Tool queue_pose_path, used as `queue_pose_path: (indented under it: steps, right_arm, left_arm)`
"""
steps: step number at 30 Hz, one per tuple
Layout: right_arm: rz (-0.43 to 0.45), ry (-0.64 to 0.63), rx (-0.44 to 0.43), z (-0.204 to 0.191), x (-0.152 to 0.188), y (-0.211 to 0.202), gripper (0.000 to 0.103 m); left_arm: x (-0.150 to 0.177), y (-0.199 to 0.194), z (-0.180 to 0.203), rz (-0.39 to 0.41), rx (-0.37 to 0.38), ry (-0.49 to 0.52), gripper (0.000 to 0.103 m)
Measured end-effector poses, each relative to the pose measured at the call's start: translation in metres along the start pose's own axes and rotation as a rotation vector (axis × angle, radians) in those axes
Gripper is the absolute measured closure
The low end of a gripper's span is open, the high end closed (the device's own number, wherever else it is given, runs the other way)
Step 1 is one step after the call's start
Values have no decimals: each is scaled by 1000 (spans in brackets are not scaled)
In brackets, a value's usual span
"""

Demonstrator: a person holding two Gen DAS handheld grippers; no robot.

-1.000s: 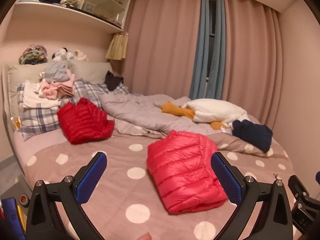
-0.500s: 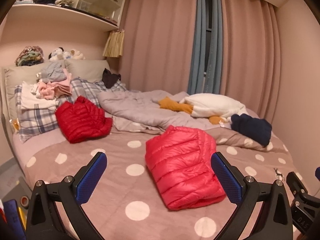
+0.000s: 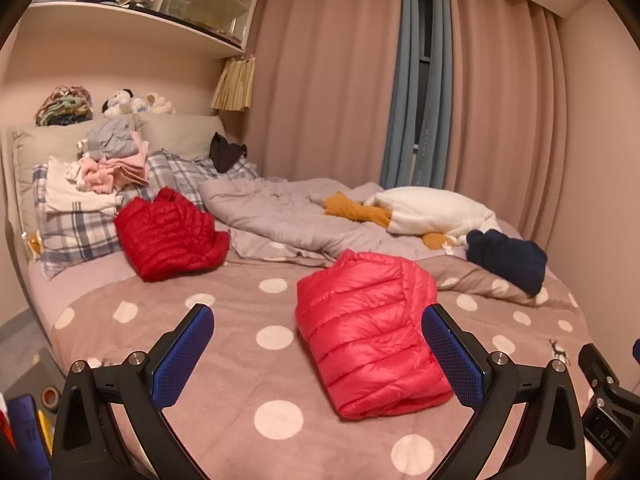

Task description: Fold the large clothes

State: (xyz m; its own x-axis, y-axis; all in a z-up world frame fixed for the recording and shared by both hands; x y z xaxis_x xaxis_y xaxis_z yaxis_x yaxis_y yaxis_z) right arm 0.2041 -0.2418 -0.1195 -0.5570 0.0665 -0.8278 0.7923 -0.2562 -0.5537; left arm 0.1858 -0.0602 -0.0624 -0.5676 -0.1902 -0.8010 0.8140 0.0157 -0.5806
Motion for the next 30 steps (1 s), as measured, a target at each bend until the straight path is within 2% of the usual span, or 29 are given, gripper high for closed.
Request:
queue_pose_path:
  steps: [11, 20, 24, 30]
  right_arm:
    - [-12, -15, 5, 9, 7, -11, 0]
    - [-25, -34, -5, 20, 11, -21, 0]
    - [-25, -35, -5, 23, 11, -22, 0]
    - [-25, -26, -2, 29, 12, -26, 0]
  left_arm:
    - [2, -3, 5, 0, 26, 40, 0]
    - [5, -10, 20, -3, 135, 75, 0]
    - [5, -11, 21, 3, 98, 81, 0]
    - [4, -13, 19, 13, 91, 72, 0]
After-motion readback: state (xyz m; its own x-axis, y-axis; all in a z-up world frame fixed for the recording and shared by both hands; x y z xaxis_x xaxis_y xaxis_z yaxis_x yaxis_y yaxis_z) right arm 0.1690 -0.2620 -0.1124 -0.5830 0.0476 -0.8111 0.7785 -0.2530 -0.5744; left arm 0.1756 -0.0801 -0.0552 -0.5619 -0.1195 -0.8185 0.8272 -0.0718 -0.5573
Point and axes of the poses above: each gripper's, at about its wrist camera, not at the fingertips, and y roughly the way its jaws point, z to its right, x to its underside, the point moved 8 cm from there along y, roughly the way its jaws point, and after that the axes turned 15 degrees about -z, right-handed, at the moved point
